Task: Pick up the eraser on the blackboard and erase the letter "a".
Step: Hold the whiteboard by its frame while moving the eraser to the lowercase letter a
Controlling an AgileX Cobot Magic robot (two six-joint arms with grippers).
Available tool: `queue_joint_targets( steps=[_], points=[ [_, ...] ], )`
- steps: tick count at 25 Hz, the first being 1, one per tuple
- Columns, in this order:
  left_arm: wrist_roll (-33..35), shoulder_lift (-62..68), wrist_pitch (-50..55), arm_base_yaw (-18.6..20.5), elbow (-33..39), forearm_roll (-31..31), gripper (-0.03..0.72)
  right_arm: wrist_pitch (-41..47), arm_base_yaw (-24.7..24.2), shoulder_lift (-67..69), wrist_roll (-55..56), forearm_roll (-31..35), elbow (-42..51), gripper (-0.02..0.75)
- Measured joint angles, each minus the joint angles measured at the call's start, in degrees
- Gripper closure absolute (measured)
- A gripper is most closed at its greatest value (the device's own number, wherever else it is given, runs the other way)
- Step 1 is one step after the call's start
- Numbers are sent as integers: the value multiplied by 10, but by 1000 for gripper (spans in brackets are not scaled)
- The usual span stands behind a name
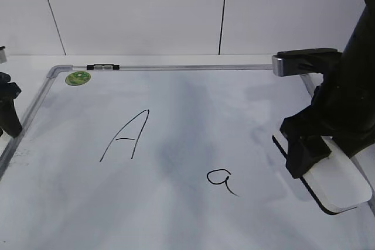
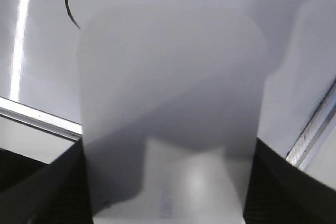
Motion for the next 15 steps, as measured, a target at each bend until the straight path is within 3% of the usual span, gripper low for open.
queue_joint_targets(
  steps=[6, 15],
  points=[
    [1, 9, -4, 0, 0, -3, 423, 0, 0, 0, 0, 0, 0, 208],
    [8, 25, -7, 0, 0, -10, 440, -2, 0, 0, 0, 0, 0, 208]
  ],
)
